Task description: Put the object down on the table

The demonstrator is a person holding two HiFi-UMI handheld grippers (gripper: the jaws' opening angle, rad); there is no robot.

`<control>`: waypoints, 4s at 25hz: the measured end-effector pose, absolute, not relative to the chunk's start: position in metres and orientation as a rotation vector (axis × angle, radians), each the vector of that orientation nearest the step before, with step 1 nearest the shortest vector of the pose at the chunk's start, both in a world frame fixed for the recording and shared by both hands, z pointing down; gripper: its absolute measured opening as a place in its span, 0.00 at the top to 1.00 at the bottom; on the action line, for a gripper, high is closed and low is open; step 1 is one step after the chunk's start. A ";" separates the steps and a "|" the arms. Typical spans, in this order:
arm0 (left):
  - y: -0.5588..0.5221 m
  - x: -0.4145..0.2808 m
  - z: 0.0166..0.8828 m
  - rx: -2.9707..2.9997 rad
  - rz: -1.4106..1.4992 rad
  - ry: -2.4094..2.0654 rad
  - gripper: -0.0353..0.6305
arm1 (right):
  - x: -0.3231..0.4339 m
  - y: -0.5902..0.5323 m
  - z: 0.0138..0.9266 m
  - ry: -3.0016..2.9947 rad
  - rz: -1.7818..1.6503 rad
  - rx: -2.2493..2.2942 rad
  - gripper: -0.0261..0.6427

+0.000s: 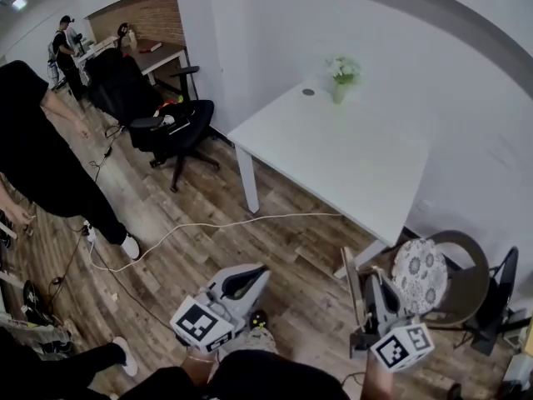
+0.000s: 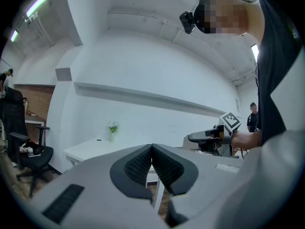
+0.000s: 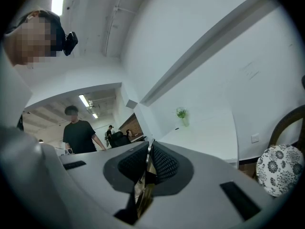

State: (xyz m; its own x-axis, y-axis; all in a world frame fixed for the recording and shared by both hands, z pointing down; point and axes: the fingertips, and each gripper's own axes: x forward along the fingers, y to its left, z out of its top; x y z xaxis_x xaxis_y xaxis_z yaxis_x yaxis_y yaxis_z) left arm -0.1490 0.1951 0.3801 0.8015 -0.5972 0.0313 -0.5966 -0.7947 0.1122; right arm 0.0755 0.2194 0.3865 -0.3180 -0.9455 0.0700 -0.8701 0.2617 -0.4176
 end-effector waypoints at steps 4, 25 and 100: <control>0.162 -0.159 0.388 2.871 0.011 -0.916 0.95 | 0.068 0.193 0.392 2.304 -0.601 -1.754 0.93; 0.058 -0.216 0.401 2.880 0.014 -0.850 0.95 | 0.009 0.097 0.396 2.273 -0.591 -1.814 0.93; -0.335 0.007 0.420 2.877 0.147 -0.903 0.95 | 0.229 -0.311 0.485 2.290 -0.822 -1.814 0.93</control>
